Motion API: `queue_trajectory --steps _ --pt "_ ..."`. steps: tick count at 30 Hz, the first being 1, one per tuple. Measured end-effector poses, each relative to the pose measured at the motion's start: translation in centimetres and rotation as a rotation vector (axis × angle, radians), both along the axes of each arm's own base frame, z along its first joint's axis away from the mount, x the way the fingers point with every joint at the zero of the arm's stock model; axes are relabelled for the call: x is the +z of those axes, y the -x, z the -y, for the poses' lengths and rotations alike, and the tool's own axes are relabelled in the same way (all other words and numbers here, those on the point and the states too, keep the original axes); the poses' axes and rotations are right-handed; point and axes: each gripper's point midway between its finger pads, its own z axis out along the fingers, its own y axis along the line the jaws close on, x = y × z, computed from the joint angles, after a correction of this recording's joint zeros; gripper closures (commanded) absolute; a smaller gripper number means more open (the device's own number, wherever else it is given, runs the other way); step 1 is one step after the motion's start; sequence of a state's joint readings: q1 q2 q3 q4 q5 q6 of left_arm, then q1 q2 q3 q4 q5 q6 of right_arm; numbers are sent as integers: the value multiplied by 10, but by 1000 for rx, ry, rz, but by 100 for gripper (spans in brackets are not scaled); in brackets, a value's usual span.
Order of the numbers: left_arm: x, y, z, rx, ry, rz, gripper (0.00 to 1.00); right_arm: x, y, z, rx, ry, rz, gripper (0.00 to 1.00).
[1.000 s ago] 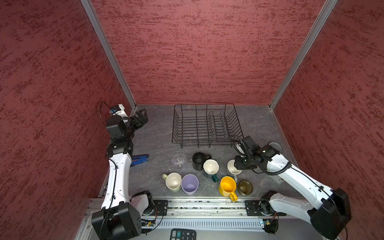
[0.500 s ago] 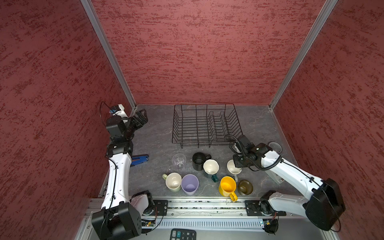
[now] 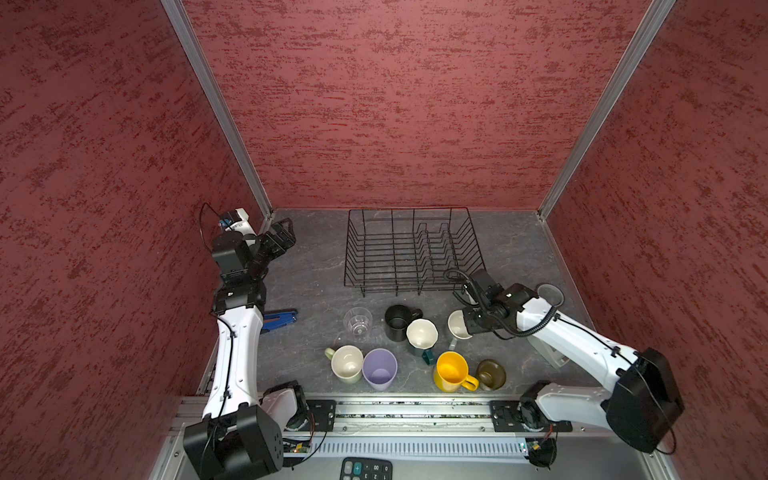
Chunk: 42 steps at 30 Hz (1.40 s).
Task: Load the cups into the dish rack
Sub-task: 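Close the right gripper on the white mug rim and lift it, then carry the white mug over the rack while the left gripper reaches toward it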
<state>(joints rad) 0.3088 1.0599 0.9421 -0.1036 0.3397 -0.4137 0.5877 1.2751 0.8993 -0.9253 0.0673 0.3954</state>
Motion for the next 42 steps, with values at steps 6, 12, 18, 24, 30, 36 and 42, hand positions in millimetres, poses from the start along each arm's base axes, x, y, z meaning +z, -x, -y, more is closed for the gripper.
queue_trajectory --steps 6,12,18,24,30,36,42 --pt "0 0 0 0 0 0 0 1 0 0 5 13 -1 100" --pt "0 0 0 1 0 0 0 13 -4 5 -10 55 13 100" --pt "-2 1 0 5 -2 4 0 37 -12 10 -39 81 58 100" --pt "3 2 1 2 9 20 0 64 -11 18 -56 97 89 100" --pt "11 7 2 4 3 73 0 128 -16 17 -71 26 204 100" --pt "10 12 10 -27 -2 152 0 170 -28 8 -70 -53 295 100" --pt "25 11 39 -151 -34 233 0 166 -63 -24 -36 -162 296 100"
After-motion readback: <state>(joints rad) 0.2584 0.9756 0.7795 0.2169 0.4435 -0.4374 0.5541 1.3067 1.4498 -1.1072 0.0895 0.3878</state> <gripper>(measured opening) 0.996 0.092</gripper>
